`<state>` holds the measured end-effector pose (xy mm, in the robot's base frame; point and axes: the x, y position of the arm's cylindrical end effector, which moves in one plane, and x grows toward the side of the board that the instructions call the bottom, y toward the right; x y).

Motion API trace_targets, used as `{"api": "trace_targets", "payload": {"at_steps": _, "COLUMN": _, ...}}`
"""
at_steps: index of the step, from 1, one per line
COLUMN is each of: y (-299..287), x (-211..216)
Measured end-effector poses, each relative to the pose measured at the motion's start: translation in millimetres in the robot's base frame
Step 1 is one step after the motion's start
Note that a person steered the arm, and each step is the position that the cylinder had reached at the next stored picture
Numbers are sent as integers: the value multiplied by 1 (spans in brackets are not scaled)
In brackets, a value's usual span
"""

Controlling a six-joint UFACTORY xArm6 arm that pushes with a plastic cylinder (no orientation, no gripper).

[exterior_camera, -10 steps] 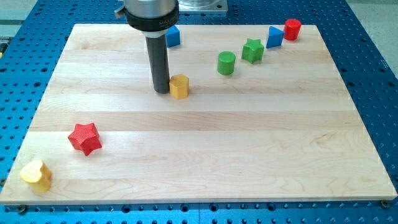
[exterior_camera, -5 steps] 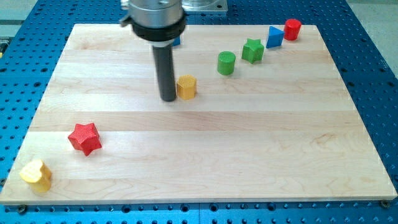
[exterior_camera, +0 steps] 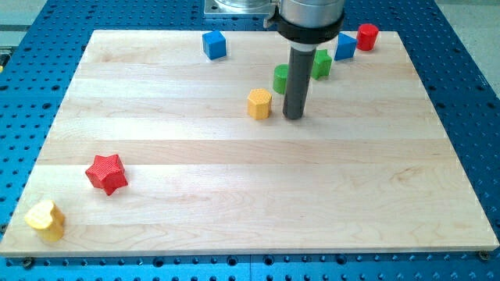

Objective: Place cube in between red star and hexagon

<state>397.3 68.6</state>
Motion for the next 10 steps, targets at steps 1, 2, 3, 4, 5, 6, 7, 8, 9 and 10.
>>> {"api": "trace_targets", "payload": {"at_steps": 1, "y": -27, "x": -1}}
{"api": "trace_targets", "payload": {"at_steps": 2, "y": -43, "x": -3}}
{"api": "trace_targets", "payload": {"at_steps": 3, "y": -55, "x": 21}}
{"api": "trace_targets", "payload": {"at_steps": 4, "y": -147, "x": 58}}
{"api": "trace_targets", "payload": {"at_steps": 5, "y": -203, "x": 40}}
{"api": "trace_targets", "payload": {"at_steps": 6, "y": -179, "x": -15}}
{"api": "trace_targets", "payload": {"at_steps": 7, "y": -123, "x": -73}}
{"api": "trace_targets", "payload": {"at_steps": 8, "y": -64, "x": -119}}
{"api": "trace_targets", "payload": {"at_steps": 9, "y": -61, "x": -168}}
{"api": "trace_targets", "payload": {"at_steps": 10, "y": -92, "x": -186}}
